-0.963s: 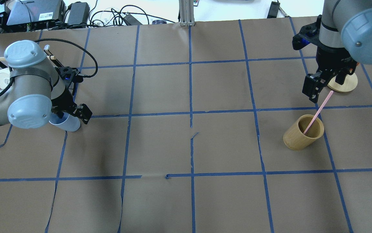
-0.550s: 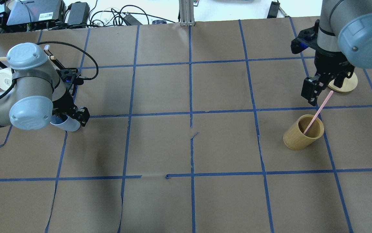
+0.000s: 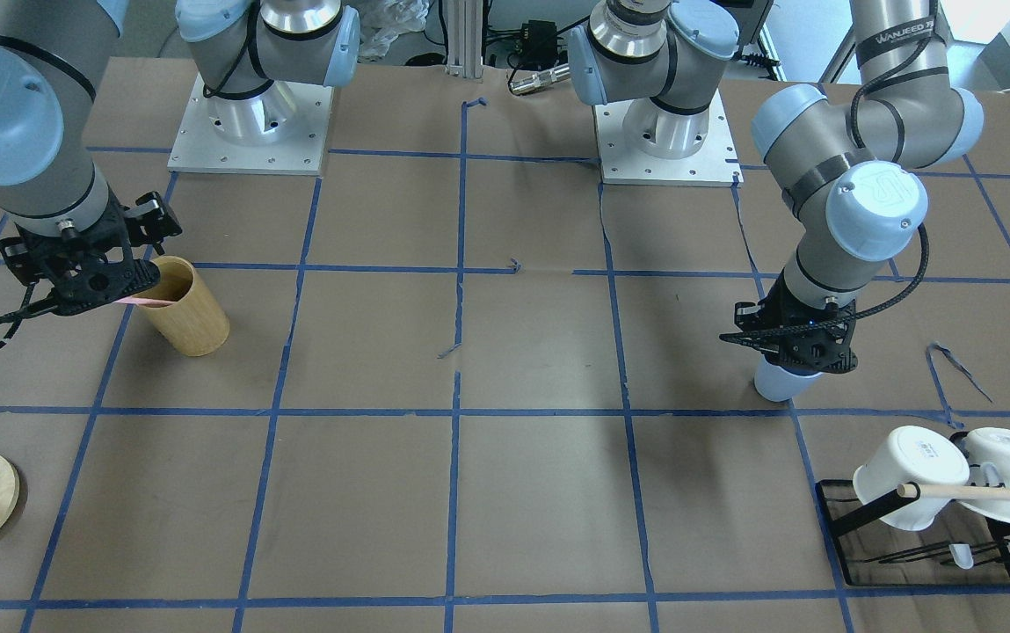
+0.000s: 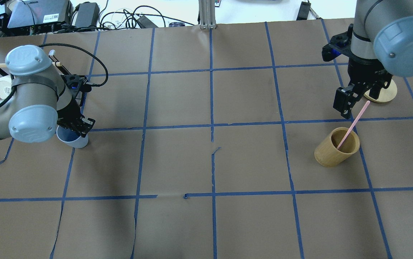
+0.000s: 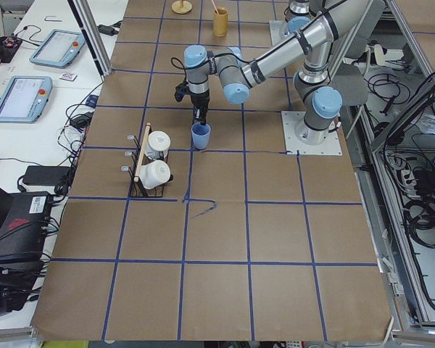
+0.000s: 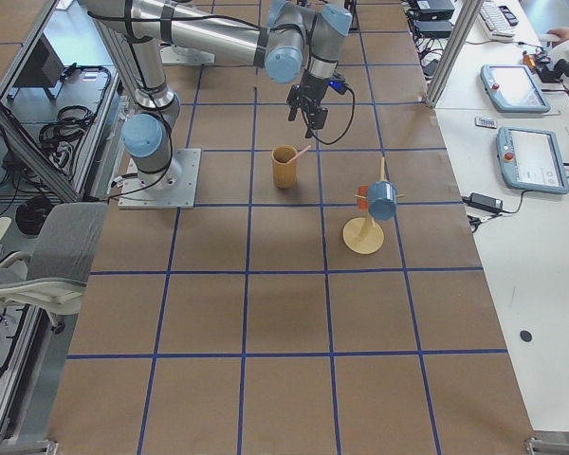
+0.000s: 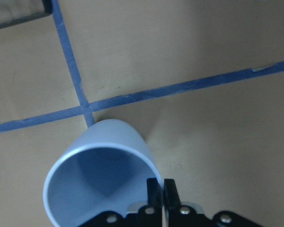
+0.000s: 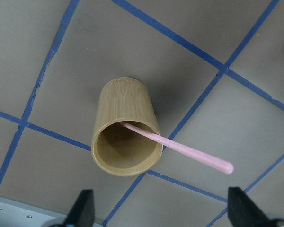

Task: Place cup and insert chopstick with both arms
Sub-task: 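Carry the light blue cup with the left gripper toward the table center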

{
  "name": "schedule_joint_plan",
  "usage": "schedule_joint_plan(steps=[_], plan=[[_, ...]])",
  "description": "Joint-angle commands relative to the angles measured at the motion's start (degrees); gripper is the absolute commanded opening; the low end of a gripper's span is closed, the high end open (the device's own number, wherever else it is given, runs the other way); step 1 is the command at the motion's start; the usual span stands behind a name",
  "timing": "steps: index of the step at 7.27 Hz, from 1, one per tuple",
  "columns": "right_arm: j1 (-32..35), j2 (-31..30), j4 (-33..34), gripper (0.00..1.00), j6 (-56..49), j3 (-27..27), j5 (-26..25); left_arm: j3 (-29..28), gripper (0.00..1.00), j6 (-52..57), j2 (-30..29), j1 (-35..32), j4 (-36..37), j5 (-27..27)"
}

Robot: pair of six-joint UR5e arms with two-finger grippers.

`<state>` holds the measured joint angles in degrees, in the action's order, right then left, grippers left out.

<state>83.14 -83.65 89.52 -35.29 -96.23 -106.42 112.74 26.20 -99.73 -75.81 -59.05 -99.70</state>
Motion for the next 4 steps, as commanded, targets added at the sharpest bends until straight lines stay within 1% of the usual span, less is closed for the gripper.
schedule_joint_plan(steps=[1,2,3,4], plan=[[0.00,0.59,-0.22,1.00,-1.26,-0.09,-0.53,-0.85,0.00,-0.18,0.32,-0.47,-0.54,-0.76],[-0.09,1.11,0.30,1.00,-4.49,-1.66,-0.80,-1.81,0.00,-2.44,0.67,-1.70,-1.07,-0.76],[-0.09,1.12,0.39,1.00,-8.61,-3.85,-3.50,-4.08,0.00,-9.25,0.67,-4.23,-3.51,-0.33],[-0.09,1.12,1.53,0.80,-9.53,-4.66,-3.96,-6.80,0.00,-17.32,0.41,-7.56,-7.80,0.55]])
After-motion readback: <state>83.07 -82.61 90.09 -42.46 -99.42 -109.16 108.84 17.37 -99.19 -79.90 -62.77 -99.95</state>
